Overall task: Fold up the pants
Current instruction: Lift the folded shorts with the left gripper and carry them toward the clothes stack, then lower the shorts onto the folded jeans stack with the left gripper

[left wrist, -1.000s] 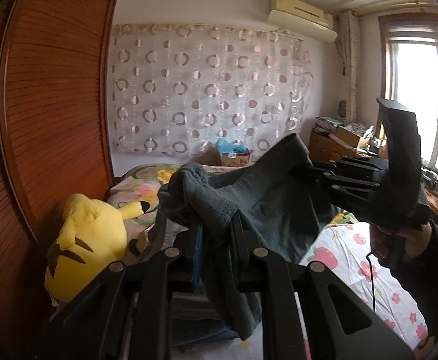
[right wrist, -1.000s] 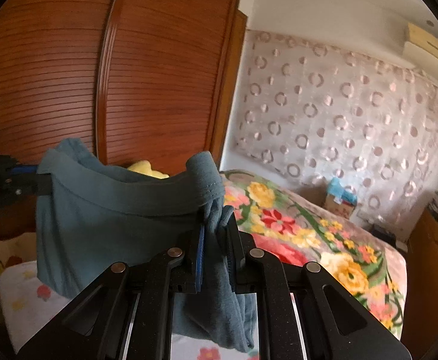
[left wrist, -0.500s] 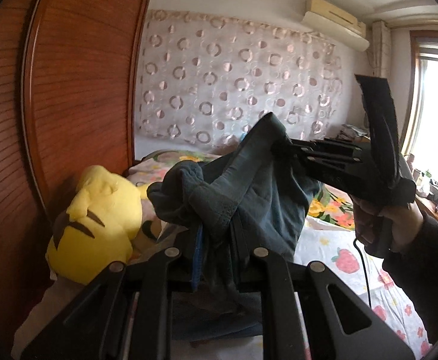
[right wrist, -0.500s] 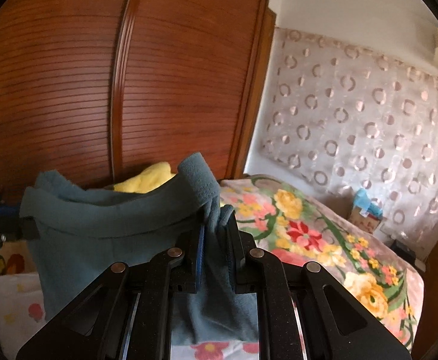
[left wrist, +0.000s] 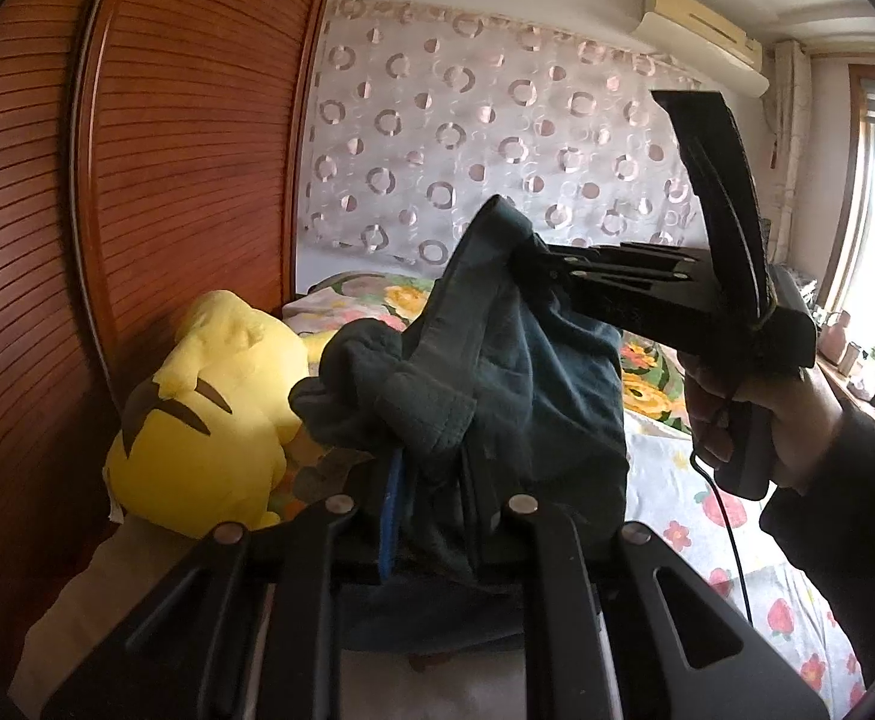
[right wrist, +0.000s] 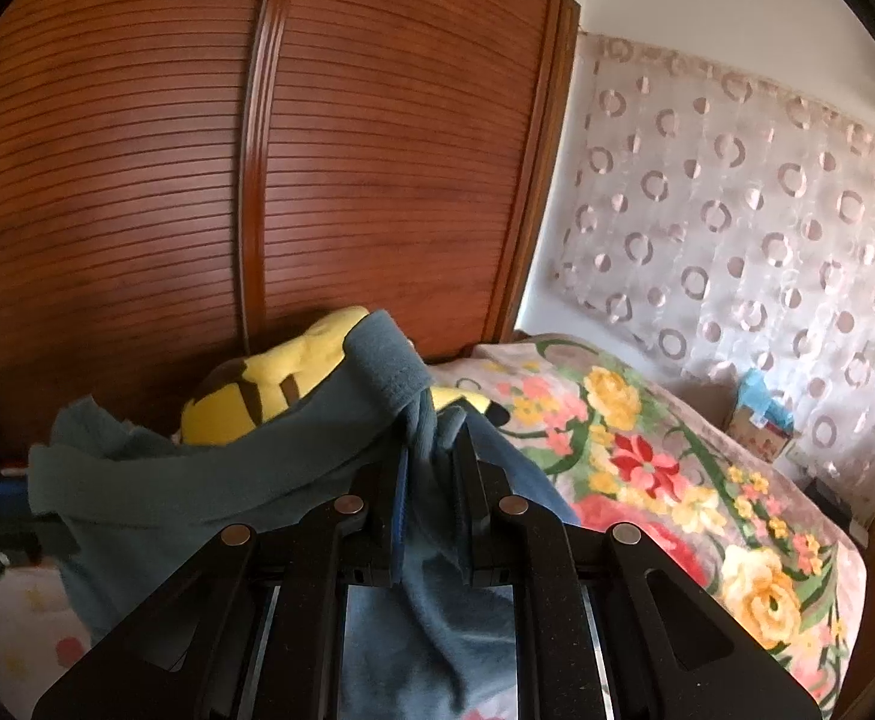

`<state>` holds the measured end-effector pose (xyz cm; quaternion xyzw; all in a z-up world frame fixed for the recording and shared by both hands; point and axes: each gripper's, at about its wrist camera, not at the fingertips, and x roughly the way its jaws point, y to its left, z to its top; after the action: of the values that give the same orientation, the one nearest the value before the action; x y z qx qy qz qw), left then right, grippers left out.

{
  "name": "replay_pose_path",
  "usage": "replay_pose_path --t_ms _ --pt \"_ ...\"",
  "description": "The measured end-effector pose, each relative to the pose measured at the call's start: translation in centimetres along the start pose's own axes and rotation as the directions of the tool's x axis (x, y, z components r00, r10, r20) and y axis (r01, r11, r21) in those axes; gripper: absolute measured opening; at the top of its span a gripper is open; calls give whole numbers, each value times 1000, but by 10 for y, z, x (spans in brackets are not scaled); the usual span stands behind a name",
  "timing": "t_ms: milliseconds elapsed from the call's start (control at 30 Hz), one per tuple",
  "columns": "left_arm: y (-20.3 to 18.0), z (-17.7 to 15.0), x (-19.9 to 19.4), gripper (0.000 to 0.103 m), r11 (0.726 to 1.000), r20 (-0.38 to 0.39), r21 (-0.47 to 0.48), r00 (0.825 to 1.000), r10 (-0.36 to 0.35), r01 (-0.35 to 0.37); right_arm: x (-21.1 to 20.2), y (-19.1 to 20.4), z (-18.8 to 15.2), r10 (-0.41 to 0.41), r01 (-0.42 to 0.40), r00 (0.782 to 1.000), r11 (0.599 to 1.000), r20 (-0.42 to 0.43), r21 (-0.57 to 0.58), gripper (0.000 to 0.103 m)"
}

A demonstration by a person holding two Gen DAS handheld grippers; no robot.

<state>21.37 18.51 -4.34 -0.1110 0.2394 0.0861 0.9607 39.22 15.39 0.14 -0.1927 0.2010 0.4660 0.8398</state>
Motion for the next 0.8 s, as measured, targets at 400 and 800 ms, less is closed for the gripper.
replay_pose_path --t_ms 400,800 --pt "6 -2 -11 38 999 -8 38 1000 -17 17 -14 -15 -7 5 -4 1000 996 -10 85 31" --pt "-23 13 -3 41 990 -18 116 997 -78 79 -18 -35 -47 98 -83 991 983 -87 165 31"
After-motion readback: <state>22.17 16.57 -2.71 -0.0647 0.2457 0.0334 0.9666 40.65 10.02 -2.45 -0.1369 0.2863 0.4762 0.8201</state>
